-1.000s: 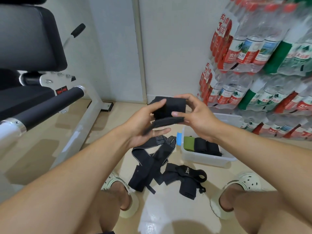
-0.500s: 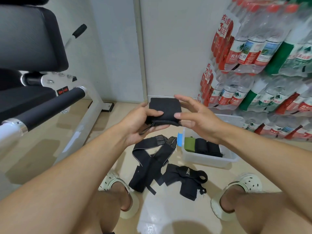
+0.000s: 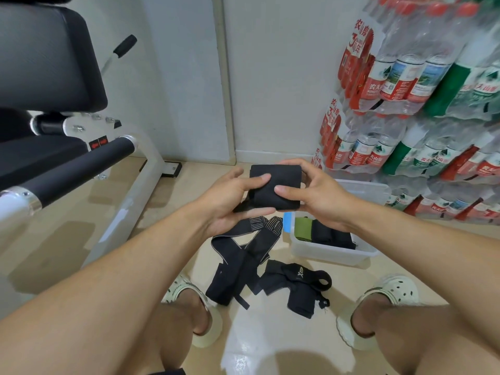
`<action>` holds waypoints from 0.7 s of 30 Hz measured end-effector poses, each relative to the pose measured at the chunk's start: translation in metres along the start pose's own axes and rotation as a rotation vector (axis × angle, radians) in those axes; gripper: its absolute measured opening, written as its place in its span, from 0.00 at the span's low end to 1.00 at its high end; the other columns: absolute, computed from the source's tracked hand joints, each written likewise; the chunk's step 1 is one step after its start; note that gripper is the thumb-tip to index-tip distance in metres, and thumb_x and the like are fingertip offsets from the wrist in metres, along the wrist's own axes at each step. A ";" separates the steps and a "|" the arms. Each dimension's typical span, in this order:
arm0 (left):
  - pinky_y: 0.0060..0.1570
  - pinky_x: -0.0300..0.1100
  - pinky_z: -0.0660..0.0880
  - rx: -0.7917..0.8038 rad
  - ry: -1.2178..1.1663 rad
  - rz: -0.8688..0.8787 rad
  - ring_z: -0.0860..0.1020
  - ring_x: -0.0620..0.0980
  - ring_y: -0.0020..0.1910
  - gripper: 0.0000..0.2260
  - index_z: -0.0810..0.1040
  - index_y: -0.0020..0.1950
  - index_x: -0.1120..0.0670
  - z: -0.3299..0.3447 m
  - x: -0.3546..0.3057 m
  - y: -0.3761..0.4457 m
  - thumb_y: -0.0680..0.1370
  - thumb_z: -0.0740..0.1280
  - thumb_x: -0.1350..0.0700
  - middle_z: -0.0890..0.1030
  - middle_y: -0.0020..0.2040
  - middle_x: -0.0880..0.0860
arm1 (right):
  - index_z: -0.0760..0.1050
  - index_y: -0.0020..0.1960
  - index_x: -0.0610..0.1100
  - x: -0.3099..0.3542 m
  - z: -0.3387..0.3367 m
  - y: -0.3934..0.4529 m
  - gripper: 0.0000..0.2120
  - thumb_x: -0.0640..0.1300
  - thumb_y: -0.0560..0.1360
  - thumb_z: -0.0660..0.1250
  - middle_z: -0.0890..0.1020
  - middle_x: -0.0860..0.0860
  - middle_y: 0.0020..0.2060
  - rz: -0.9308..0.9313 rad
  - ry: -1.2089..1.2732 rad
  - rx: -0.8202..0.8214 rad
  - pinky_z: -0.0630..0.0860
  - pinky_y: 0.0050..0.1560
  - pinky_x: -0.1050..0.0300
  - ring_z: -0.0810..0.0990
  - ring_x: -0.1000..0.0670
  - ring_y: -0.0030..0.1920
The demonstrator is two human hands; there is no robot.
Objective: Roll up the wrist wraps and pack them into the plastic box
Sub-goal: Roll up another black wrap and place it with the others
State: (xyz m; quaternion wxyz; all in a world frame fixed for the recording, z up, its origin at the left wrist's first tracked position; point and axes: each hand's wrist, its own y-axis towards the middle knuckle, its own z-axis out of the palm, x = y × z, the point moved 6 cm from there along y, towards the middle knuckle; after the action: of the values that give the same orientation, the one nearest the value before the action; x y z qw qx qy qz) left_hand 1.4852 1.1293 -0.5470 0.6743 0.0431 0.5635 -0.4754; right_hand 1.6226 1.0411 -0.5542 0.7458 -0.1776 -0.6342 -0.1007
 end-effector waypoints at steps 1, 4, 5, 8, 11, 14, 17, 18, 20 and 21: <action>0.46 0.55 0.84 -0.001 -0.005 0.009 0.85 0.60 0.53 0.39 0.59 0.81 0.49 0.000 0.000 0.000 0.75 0.75 0.64 0.76 0.68 0.58 | 0.76 0.64 0.47 0.001 0.000 0.000 0.21 0.34 0.74 0.74 0.81 0.46 0.58 -0.010 -0.016 -0.004 0.84 0.47 0.50 0.85 0.45 0.56; 0.45 0.55 0.84 -0.026 -0.044 0.049 0.86 0.60 0.51 0.36 0.62 0.79 0.51 0.003 -0.002 0.002 0.76 0.73 0.66 0.80 0.63 0.60 | 0.75 0.67 0.44 0.002 -0.003 0.000 0.23 0.34 0.74 0.74 0.82 0.45 0.60 0.009 0.031 -0.038 0.83 0.47 0.52 0.86 0.47 0.55; 0.44 0.54 0.84 -0.033 -0.055 0.060 0.86 0.60 0.51 0.34 0.63 0.79 0.52 0.005 -0.001 0.003 0.76 0.73 0.66 0.80 0.62 0.60 | 0.74 0.68 0.43 0.000 -0.004 0.000 0.23 0.34 0.75 0.74 0.82 0.44 0.61 0.038 0.073 -0.042 0.83 0.49 0.52 0.86 0.46 0.56; 0.43 0.52 0.84 -0.040 -0.061 0.082 0.86 0.58 0.50 0.32 0.64 0.77 0.53 0.016 0.005 0.005 0.76 0.73 0.66 0.82 0.61 0.58 | 0.75 0.68 0.39 -0.002 -0.007 -0.007 0.19 0.37 0.78 0.70 0.84 0.43 0.61 0.148 0.116 0.019 0.82 0.57 0.55 0.85 0.47 0.59; 0.44 0.54 0.84 0.007 -0.030 0.088 0.86 0.58 0.51 0.34 0.62 0.78 0.53 0.033 0.012 0.005 0.77 0.72 0.67 0.82 0.62 0.57 | 0.75 0.69 0.40 0.002 -0.024 -0.023 0.21 0.37 0.77 0.72 0.84 0.44 0.61 0.170 0.049 -0.025 0.83 0.56 0.55 0.85 0.47 0.59; 0.49 0.55 0.83 0.084 0.110 0.052 0.83 0.57 0.58 0.38 0.59 0.80 0.51 0.046 0.014 0.007 0.75 0.74 0.64 0.82 0.62 0.56 | 0.73 0.69 0.43 0.011 -0.042 -0.044 0.26 0.35 0.74 0.76 0.82 0.45 0.62 0.068 -0.061 -0.180 0.83 0.53 0.53 0.85 0.46 0.58; 0.63 0.57 0.76 0.129 0.539 0.034 0.76 0.55 0.68 0.49 0.52 0.82 0.47 0.054 0.025 0.006 0.70 0.80 0.54 0.77 0.70 0.54 | 0.75 0.64 0.48 0.015 -0.060 -0.072 0.27 0.36 0.70 0.80 0.82 0.49 0.58 0.007 -0.329 -0.327 0.84 0.49 0.53 0.85 0.49 0.54; 0.65 0.54 0.73 0.130 0.692 0.054 0.74 0.55 0.69 0.52 0.49 0.83 0.46 0.055 0.029 0.005 0.70 0.81 0.52 0.73 0.73 0.54 | 0.75 0.64 0.50 0.013 -0.065 -0.081 0.28 0.38 0.69 0.81 0.83 0.50 0.56 0.031 -0.428 -0.340 0.84 0.49 0.53 0.85 0.50 0.53; 0.60 0.43 0.70 0.147 0.941 0.115 0.72 0.56 0.70 0.54 0.44 0.83 0.47 0.063 0.036 0.001 0.71 0.80 0.51 0.69 0.76 0.55 | 0.76 0.63 0.49 -0.001 -0.080 -0.097 0.28 0.39 0.67 0.82 0.84 0.51 0.54 0.138 -0.571 -0.319 0.82 0.52 0.53 0.85 0.50 0.52; 0.58 0.41 0.68 0.168 1.029 0.134 0.72 0.56 0.71 0.54 0.42 0.83 0.48 0.068 0.039 0.001 0.72 0.79 0.50 0.67 0.77 0.56 | 0.76 0.61 0.48 -0.011 -0.088 -0.103 0.26 0.38 0.67 0.82 0.85 0.50 0.52 0.205 -0.624 -0.296 0.81 0.53 0.53 0.85 0.50 0.52</action>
State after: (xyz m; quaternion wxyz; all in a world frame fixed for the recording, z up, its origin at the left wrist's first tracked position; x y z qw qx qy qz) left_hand 1.5310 1.0665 -0.5542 0.3335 0.3611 0.7776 -0.3920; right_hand 1.6626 0.9112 -0.5626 0.4886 -0.3687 -0.7887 -0.0571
